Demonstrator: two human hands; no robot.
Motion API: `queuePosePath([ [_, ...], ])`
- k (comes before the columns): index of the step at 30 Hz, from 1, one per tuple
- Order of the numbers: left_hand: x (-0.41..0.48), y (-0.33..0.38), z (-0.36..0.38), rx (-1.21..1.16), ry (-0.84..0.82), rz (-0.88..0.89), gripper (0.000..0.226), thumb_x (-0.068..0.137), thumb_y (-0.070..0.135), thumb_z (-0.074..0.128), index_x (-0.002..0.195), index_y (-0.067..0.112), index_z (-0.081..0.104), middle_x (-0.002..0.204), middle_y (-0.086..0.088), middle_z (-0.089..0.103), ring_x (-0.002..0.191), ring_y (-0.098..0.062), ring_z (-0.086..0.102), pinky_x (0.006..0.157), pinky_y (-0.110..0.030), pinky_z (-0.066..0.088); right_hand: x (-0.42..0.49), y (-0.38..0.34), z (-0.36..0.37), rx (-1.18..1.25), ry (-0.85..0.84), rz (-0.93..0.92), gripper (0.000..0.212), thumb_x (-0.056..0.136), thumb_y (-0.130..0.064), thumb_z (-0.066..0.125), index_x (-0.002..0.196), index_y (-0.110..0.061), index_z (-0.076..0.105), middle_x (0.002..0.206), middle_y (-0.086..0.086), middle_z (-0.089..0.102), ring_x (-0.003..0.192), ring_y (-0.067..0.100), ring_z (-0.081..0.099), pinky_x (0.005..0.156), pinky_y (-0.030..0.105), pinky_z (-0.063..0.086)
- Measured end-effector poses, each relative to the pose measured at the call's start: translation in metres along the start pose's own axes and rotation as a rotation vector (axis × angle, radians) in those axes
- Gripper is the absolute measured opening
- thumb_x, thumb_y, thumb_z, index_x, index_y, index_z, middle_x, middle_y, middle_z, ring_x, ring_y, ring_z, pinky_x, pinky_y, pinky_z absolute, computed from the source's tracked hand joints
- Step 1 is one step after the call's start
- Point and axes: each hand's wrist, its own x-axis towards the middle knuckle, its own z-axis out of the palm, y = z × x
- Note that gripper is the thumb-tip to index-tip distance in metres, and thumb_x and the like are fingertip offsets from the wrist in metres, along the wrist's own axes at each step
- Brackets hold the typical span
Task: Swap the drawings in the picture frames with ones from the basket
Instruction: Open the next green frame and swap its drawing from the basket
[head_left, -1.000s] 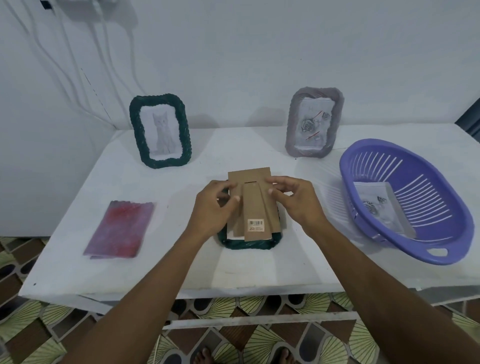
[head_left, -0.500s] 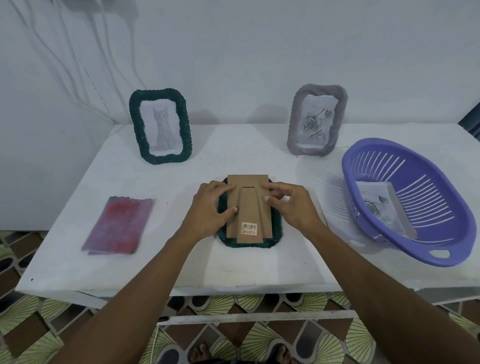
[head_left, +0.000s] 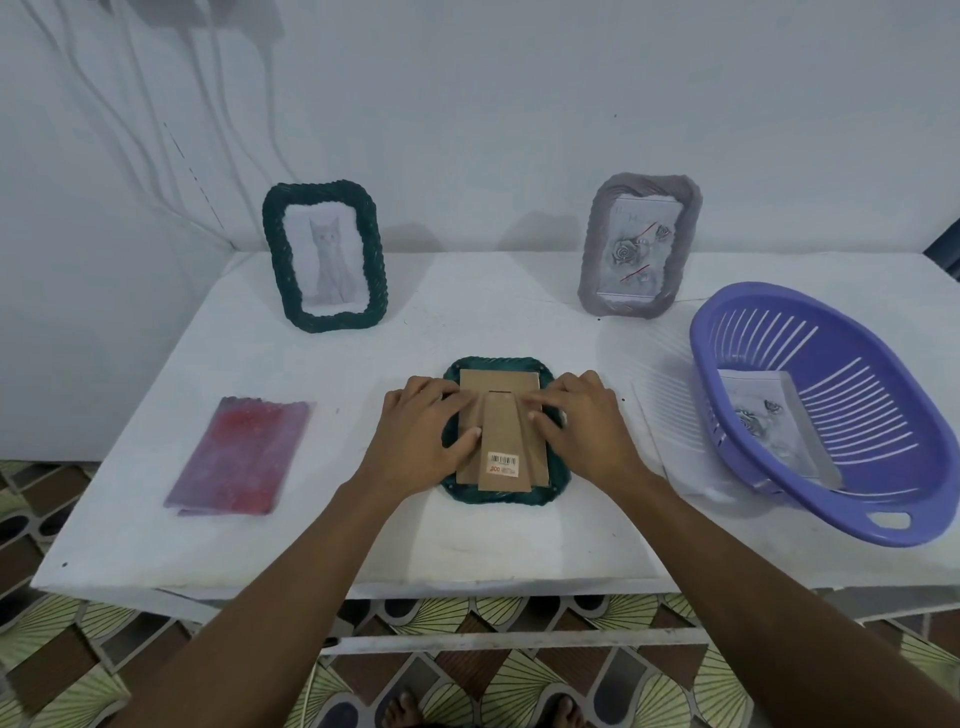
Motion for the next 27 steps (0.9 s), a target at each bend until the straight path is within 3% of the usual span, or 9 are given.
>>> queuePosePath([
  [8,0.001,-0.004,0.005,-0.032,0.020,-0.009,0.057,0.084,0.057,0.041,0.123,0.023,0.064,0.127,0.007,0.056,0.122,-0.016,0.039,0.094,-0.040,0.039,-0.003,0.003,0.008,-0.023,0.026,0.016,0.021,0.091,-0.031,0.061,0.110,-0.027,0.069,0.114,-0.005,0.062,0.107,0.019,0.046,0.084,0.037,0.035],
  [21,0.007,-0.008,0.003,0.060,0.037,0.053,0.052,0.080,0.058,0.047,0.118,0.026,0.066,0.119,0.011,0.059,0.117,-0.017,0.045,0.094,-0.040,0.039,0.000,0.006,0.008,0.111,0.007,0.044,0.020,0.089,-0.029,0.062,0.108,-0.026,0.069,0.113,-0.008,0.057,0.105,0.012,0.047,0.089,0.038,0.039],
  [27,0.012,-0.014,-0.004,-0.085,-0.038,0.030,0.058,0.077,0.057,0.045,0.122,0.025,0.063,0.120,0.012,0.055,0.118,-0.013,0.042,0.096,-0.037,0.035,0.009,0.011,0.005,0.205,0.048,0.063,0.021,0.088,-0.028,0.063,0.107,-0.024,0.068,0.109,-0.006,0.054,0.103,0.014,0.049,0.092,0.043,0.045],
])
